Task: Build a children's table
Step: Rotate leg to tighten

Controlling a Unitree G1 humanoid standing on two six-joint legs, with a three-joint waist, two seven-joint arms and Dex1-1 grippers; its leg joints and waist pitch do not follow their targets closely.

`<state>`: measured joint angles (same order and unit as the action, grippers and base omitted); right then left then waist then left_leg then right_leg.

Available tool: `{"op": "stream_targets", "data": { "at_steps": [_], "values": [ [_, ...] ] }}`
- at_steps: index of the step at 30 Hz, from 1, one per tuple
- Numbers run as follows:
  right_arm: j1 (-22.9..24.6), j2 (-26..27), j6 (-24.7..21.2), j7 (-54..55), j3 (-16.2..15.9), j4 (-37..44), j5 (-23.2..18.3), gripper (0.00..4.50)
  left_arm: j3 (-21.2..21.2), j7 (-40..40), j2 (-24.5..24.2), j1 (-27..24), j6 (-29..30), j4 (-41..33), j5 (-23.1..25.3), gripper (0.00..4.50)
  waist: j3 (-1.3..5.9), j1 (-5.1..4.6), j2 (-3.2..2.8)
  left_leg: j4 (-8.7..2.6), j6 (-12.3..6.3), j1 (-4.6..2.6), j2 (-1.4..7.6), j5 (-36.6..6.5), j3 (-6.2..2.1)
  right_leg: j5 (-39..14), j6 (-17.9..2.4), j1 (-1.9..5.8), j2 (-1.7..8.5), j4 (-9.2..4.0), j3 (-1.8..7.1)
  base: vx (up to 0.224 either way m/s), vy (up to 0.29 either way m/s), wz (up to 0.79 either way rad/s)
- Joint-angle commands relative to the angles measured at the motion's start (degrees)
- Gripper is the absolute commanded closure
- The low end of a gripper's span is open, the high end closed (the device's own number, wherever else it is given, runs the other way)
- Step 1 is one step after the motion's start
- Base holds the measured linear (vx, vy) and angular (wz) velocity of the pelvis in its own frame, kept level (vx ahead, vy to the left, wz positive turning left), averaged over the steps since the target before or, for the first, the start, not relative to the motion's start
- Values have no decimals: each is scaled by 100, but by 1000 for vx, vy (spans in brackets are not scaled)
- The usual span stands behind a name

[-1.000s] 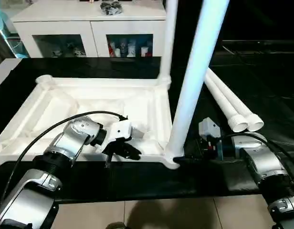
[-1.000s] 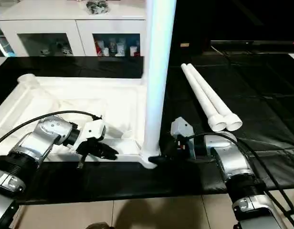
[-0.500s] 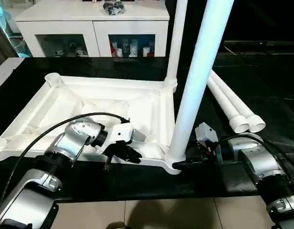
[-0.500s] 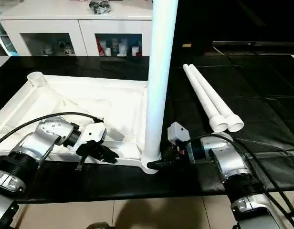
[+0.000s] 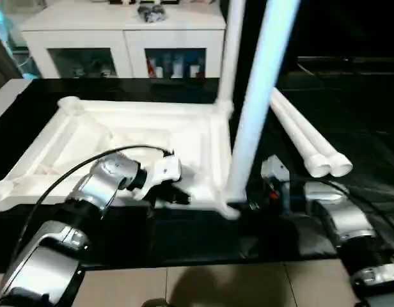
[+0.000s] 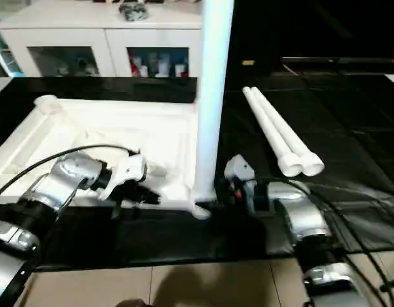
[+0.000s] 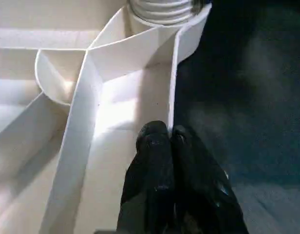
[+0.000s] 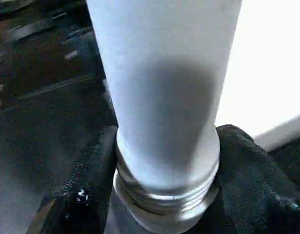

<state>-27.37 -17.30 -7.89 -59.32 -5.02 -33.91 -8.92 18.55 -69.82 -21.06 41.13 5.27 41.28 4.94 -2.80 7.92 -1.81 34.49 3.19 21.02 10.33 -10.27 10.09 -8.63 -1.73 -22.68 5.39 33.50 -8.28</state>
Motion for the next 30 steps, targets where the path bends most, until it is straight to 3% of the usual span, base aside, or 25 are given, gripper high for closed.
{"op": "stream_targets", "data": {
  "at_steps": [1,6,10,13,15,20,23,30],
  "values": [
    [-277,440,-157,508,-45,0,-103,180,-156,637,401,214,403,-64,-155,450,374,-75,55,-454,-75,-84,348,-1664,-170,-2858,-568,268,511,-532,340,0,0,0],
    [-732,1183,-342,2282,63,-685,273,180,-521,1850,905,480,1168,-35,-132,450,414,-227,59,-441,-95,-51,323,-1375,-159,-2141,-839,279,500,-459,370,0,0,0],
    [-879,1377,-431,2581,120,-809,307,180,-559,2042,1043,494,1336,-146,-111,450,442,-240,75,-394,-345,-20,287,-938,-111,-1507,-1017,317,488,-392,387,0,0,0],
    [-855,1441,-386,2498,166,-680,270,111,-554,2041,1093,424,1418,-285,-102,450,452,-216,71,-389,-512,-4,300,-692,-106,-1180,-1067,333,477,-344,387,0,0,0],
    [-823,1409,-364,2403,170,-604,248,108,-510,1951,1068,376,1364,-336,-94,450,450,-222,46,-393,-533,-12,317,-709,-115,-1168,-1079,328,470,-341,379,0,0,0],
    [-658,1234,-255,2130,91,-386,273,58,-408,1679,919,232,1226,-504,-112,450,438,-232,52,-410,-438,-21,328,-936,-120,-1385,-1025,336,478,-369,385,0,0,0],
    [-434,994,-190,1719,53,-64,172,17,-337,1336,747,120,1047,-585,-141,450,441,-217,53,-408,-487,-20,333,-917,-118,-1295,-1028,339,478,-358,388,0,0,0],
    [46,113,278,553,120,435,-19,5,-51,50,101,-195,226,-693,-209,450,423,-139,20,-422,-455,-35,356,-1164,-116,-1535,-948,320,474,-390,386,0,0,0]
  ]
}}
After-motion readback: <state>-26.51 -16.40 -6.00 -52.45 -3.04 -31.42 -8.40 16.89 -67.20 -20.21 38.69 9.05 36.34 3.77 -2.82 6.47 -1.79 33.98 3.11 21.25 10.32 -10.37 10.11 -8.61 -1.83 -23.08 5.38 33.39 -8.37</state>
